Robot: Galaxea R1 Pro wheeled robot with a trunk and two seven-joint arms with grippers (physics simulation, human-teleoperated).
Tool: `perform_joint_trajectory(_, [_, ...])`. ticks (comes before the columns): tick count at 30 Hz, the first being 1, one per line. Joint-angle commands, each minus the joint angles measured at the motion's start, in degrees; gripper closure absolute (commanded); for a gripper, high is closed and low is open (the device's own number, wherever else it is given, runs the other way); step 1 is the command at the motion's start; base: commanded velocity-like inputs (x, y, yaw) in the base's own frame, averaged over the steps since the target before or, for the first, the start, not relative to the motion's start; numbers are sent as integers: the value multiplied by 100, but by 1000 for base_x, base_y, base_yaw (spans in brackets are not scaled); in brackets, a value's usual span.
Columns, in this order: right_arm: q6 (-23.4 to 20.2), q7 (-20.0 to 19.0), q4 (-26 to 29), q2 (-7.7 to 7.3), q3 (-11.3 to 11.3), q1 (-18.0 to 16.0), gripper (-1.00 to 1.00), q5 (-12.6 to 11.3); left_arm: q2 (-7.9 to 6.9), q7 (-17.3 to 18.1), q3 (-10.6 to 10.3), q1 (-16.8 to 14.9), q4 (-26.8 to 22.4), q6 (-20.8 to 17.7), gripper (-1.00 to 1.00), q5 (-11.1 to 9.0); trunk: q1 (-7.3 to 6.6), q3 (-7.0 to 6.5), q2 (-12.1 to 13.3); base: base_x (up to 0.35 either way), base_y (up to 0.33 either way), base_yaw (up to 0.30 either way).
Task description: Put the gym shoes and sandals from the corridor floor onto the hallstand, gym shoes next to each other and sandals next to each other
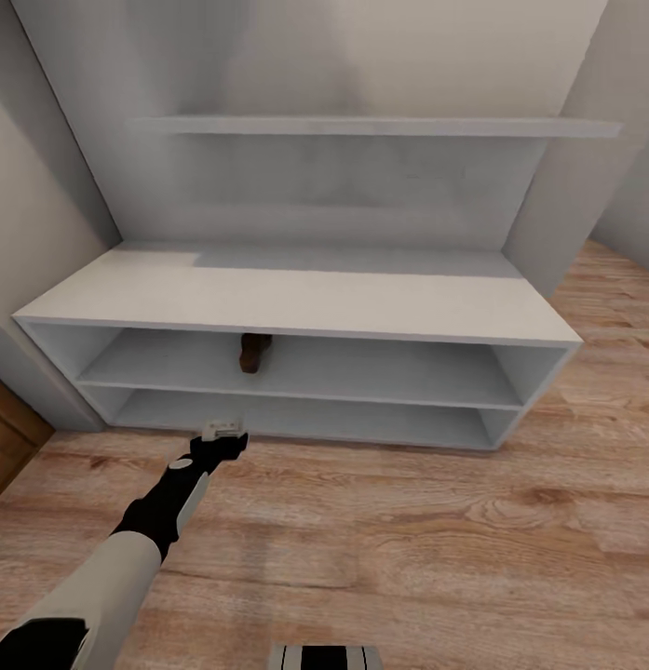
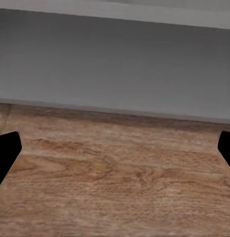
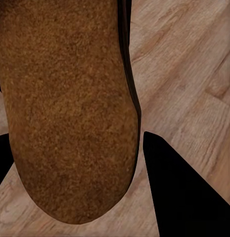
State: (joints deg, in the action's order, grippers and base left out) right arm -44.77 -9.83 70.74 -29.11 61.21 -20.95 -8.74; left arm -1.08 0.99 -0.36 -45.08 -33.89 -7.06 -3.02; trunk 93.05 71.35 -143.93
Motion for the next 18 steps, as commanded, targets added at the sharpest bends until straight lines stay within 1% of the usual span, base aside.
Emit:
perform_joint_trajectory(1, [-38,-1,9,-1,12,-6,100,-28,-4,9,-4,0,44,-35,-100,-32,-2,4,-2,-18,0,0])
perform_joint_trajectory(6, [-57,-2,17,1,21,-6,100,-31,7,11,-7,-1,333,-35,-100,-32,-2,4,-2,-7,0,0])
perform_joint_trajectory(11, [-61,-1,27,2,19,-6,100,-32,2,12,-3,-1,388,-39,-100,-32,-2,4,-2,-16,13,0])
perform_joint_trajectory(14, [-59,-1,24,2,10,-6,100,-32,2,8,-4,-1,390,-40,-100,-35,-2,4,-2,-174,149,0])
perform_joint_trajectory(18, [-58,-1,25,2,4,-6,100,-32,3,13,-5,-1,391,-41,-100,-40,-2,4,-2,-248,212,0])
